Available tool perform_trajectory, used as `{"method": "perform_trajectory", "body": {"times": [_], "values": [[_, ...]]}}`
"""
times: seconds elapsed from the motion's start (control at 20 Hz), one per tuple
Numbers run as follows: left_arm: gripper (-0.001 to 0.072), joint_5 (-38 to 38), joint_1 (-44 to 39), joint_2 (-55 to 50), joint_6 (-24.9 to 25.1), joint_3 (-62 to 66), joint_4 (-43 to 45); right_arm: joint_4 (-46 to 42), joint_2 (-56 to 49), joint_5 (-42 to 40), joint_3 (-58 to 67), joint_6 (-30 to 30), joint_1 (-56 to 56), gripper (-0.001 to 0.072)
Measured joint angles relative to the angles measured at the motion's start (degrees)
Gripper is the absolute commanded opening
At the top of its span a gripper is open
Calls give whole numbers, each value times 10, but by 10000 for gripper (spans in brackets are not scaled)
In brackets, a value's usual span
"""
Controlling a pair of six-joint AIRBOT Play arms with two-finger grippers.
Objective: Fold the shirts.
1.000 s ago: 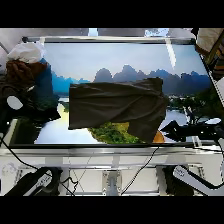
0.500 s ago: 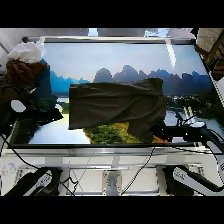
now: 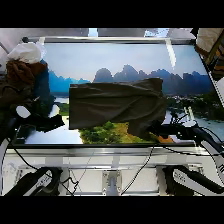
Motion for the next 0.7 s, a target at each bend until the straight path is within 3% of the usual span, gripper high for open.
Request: {"method": "perform_trajectory", "body": {"times": [0.35, 0.45, 0.7], "values": [[501, 134, 0, -3, -10, -103, -126, 5, 0, -6, 0, -8, 2, 29], [418, 163, 0, -7, -12, -116, -146, 7, 0, -9, 0, -9, 2, 29], [355, 227, 0, -12, -15, -127, -186, 11, 0, -16, 0, -9, 3, 30]]}}
